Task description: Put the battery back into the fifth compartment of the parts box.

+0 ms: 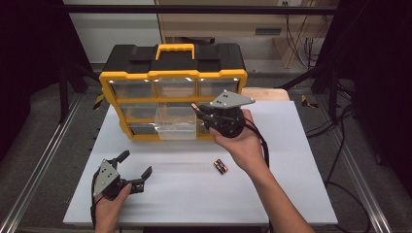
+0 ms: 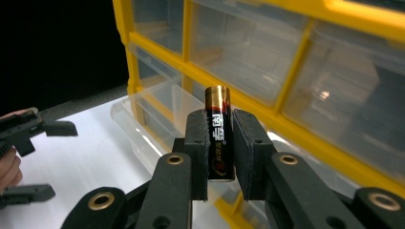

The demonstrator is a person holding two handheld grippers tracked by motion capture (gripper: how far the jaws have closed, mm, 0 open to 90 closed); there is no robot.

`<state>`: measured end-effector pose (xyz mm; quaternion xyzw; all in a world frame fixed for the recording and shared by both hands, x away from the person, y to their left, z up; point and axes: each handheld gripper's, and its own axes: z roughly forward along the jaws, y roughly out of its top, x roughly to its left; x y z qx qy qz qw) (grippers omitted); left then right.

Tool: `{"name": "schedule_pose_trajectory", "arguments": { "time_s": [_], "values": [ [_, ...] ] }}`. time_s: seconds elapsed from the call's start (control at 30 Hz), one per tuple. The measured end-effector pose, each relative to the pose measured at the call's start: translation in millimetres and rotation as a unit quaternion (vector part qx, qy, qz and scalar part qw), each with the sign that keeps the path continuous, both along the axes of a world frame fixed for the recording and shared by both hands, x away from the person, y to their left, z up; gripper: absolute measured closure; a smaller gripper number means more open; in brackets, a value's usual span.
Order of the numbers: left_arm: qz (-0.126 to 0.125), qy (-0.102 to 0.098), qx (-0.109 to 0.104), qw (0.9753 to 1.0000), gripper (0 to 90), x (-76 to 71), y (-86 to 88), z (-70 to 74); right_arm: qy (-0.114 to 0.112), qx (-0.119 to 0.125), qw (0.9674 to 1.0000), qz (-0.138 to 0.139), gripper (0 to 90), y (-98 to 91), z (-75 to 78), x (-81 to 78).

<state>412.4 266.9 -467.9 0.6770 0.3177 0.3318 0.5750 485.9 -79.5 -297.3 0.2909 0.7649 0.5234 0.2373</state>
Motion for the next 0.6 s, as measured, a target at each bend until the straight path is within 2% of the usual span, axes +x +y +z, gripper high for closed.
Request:
{"name": "schedule_pose_trajectory", "arguments": {
  "time_s": [0.3, 0.6],
  "values": [
    [0.001, 0.0, 0.0, 1.0, 2.2, 0.3, 0.2, -0.1, 0.005, -0.011, 0.9998, 0.016, 76.8, 24.0, 12.8, 11.7],
    [0.002, 0.0, -0.002, 1.0, 2.2, 0.3, 0.5, 0.2, 0.016, -0.027, 0.9993, 0.018, 76.8, 38.0, 12.6, 20.8]
  ]
}}
